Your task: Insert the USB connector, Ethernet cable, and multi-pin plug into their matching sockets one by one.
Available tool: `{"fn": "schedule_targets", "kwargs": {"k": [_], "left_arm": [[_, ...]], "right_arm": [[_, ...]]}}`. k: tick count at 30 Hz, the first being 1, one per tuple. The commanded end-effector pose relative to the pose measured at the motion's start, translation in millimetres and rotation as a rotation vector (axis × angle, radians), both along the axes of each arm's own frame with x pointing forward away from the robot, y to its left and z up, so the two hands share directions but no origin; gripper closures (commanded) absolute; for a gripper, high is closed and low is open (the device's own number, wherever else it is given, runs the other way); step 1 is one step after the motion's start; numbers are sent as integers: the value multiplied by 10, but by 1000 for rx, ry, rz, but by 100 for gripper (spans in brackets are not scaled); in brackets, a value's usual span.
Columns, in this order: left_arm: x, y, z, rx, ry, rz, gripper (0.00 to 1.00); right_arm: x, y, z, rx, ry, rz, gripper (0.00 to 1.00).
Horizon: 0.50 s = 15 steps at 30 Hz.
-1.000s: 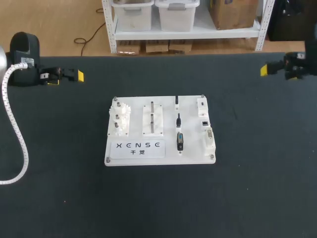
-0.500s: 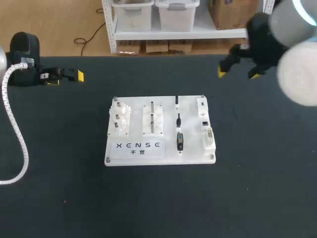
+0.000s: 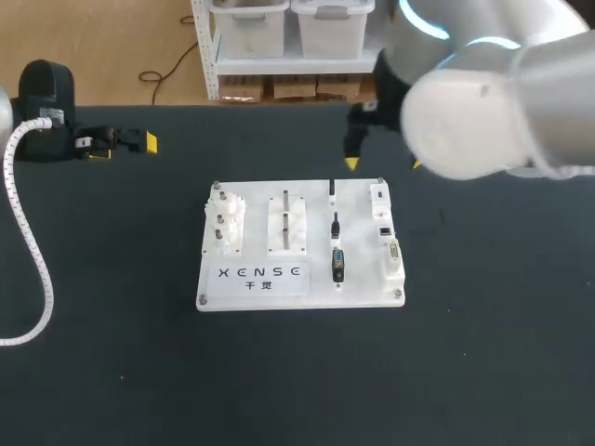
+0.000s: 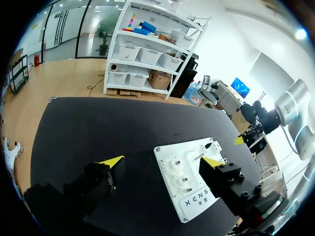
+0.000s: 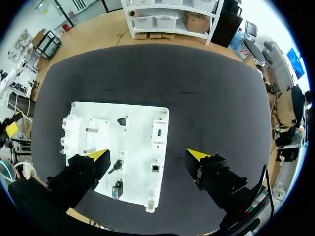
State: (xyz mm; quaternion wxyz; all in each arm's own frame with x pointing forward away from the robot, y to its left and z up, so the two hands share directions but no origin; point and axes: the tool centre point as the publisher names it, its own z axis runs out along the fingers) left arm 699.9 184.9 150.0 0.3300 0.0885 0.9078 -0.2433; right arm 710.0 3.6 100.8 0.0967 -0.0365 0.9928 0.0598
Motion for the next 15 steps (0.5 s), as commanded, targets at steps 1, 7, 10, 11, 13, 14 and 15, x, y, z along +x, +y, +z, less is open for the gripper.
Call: {"fn": "schedule_targets", "kwargs": {"k": [1,7,10,11,13,14,15], "left_arm": [[0,0,0,0,0,0,0],[0,0,0,0,0,0,0],[0,0,0,0,0,0,0],[0,0,0,0,0,0,0],[0,0,0,0,0,0,0],[0,0,0,0,0,0,0],[0,0,0,0,0,0,0]], "right_arm": [[76,187,-159,-96,-25,-24,0],[147,302,-279,-100,-26,-58,0],[176,340,-322,-100,-25,-87,0],[187,355,-334,-97,-22,-96,0],[202,374,-350,-89,-19,-104,0],[209,387,-361,-84,-14,-111,0],[220,399,-380,-82,-12,-111,0]]}}
